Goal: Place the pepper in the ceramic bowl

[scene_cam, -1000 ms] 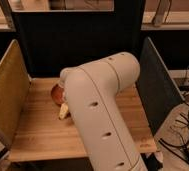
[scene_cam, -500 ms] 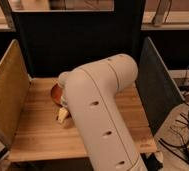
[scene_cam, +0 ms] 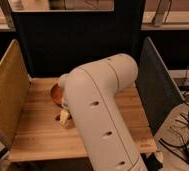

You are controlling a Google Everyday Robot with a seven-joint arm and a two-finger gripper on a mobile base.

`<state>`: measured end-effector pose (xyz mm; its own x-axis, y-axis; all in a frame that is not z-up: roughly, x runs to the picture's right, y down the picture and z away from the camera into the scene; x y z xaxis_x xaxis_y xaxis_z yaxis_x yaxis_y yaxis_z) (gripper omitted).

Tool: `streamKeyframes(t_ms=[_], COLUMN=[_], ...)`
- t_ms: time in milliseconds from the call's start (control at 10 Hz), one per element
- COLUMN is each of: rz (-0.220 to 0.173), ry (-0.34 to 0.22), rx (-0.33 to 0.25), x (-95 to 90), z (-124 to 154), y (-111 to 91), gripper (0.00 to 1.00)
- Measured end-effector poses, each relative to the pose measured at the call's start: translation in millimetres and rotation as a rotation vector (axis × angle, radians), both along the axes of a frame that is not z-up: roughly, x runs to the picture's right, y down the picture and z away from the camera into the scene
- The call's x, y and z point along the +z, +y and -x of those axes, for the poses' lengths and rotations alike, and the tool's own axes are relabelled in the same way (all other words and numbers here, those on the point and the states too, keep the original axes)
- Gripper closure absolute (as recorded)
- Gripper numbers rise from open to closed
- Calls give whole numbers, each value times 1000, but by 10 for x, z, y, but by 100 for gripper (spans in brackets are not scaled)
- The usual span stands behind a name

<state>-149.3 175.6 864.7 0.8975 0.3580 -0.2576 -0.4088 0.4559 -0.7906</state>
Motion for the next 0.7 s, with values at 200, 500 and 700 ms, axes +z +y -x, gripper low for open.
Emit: streamKeyframes(t_ms=[200,500,700], rz=[-5,-2,1], ry=[0,-1,-3], rx=[-8,-9,-7], x=[-14,-30,-38], z=[29,50,59], y=[18,49,67], gripper=[67,96,100])
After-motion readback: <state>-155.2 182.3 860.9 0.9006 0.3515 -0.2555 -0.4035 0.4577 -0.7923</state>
